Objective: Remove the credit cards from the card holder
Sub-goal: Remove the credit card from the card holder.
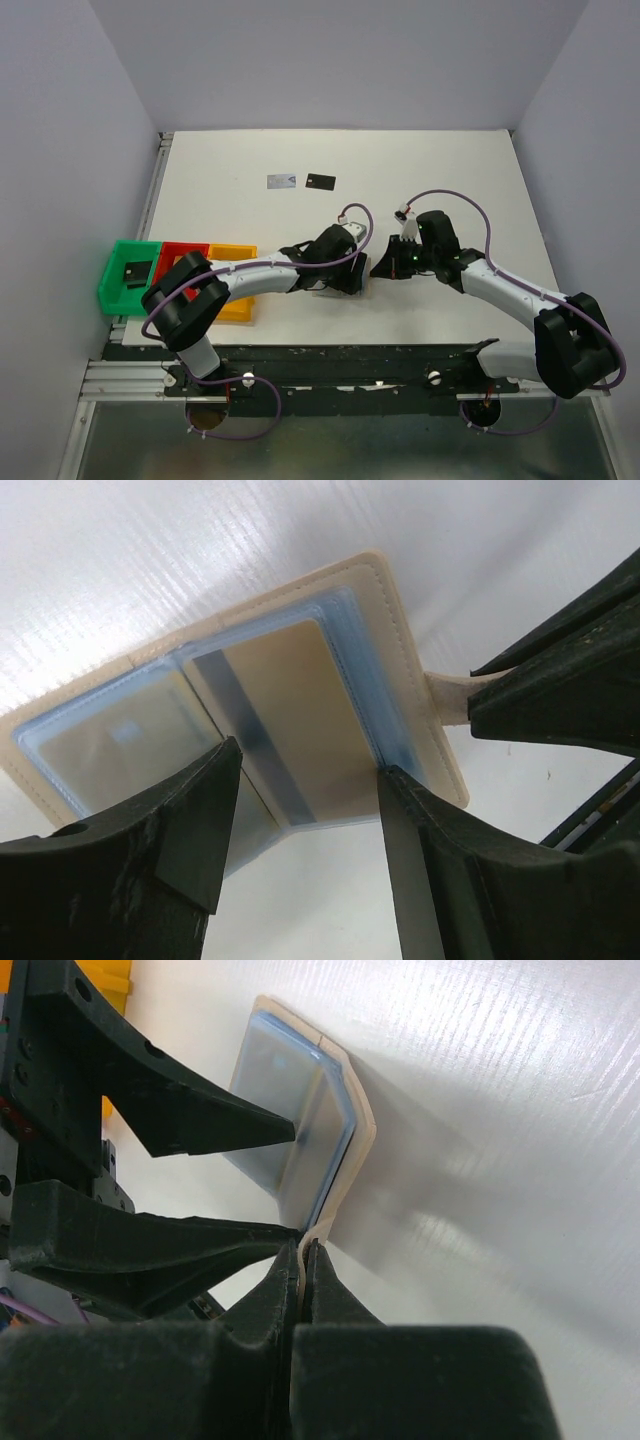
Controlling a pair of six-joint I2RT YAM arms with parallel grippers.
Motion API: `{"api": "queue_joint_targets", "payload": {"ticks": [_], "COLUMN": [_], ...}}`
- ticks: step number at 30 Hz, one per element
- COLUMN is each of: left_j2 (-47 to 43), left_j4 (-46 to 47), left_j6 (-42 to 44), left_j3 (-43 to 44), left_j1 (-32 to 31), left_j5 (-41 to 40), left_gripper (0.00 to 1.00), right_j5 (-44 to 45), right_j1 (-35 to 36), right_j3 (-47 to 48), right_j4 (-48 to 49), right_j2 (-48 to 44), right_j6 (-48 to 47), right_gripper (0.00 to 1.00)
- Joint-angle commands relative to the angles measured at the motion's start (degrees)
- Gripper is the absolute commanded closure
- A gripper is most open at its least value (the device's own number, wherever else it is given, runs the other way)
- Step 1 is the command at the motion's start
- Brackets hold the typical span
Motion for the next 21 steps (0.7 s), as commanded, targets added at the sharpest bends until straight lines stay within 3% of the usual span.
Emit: {"api": "queue_joint_targets", "payload": {"ticks": [1, 21], "left_j2": [-2.10, -6.32], "left_j4": [-4.39, -4.57], "left_j6": [-1.25, -3.54], "left_j3": [-1.26, -3.55], "left_j1": [0.07, 2.00], "left_j5": [-7.77, -12.17], "left_gripper": [0.31, 0.32], "right_j5": [-0.58, -0.31], "right_j1": [-0.14, -0.14], "right_j3": [-0.19, 0.33], "right_j4": [0.04, -1.80], "right_j2": [-1.34, -1.42], "right_j6": [-0.69, -2.36], "right_gripper": [1.00, 1.00]}}
